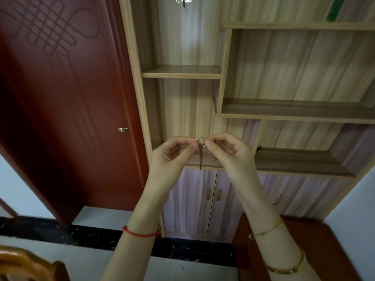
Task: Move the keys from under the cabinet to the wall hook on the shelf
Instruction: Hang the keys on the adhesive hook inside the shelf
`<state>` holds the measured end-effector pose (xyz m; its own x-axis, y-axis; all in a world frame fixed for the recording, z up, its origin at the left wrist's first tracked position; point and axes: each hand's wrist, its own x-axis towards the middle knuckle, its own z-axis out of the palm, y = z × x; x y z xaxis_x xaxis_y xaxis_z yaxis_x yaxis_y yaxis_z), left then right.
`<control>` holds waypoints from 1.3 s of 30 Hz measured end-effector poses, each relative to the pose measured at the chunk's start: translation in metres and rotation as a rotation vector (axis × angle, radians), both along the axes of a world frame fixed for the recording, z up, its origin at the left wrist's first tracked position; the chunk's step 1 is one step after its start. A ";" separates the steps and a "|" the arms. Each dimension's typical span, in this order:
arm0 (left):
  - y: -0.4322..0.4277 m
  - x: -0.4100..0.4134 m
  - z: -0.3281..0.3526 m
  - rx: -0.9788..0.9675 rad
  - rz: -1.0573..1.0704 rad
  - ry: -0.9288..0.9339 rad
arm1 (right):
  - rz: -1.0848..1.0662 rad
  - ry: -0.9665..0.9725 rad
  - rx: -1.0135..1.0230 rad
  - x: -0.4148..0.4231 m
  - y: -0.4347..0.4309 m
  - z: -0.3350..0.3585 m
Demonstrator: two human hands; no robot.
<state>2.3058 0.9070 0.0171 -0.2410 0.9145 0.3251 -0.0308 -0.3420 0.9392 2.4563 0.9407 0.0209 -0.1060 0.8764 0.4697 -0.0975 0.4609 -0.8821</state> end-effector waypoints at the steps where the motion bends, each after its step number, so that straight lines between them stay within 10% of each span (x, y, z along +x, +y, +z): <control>1: 0.010 -0.005 0.000 -0.004 0.003 -0.006 | 0.002 0.004 0.002 -0.006 0.011 0.001; 39: 0.433 -0.131 0.209 0.275 0.146 -0.010 | 0.013 0.178 0.148 -0.153 0.423 0.210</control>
<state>2.1744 1.3398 0.2256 -0.3677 0.7480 0.5525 0.0280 -0.5850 0.8106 2.3035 1.3639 0.2305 -0.0207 0.7955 0.6057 -0.2520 0.5821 -0.7731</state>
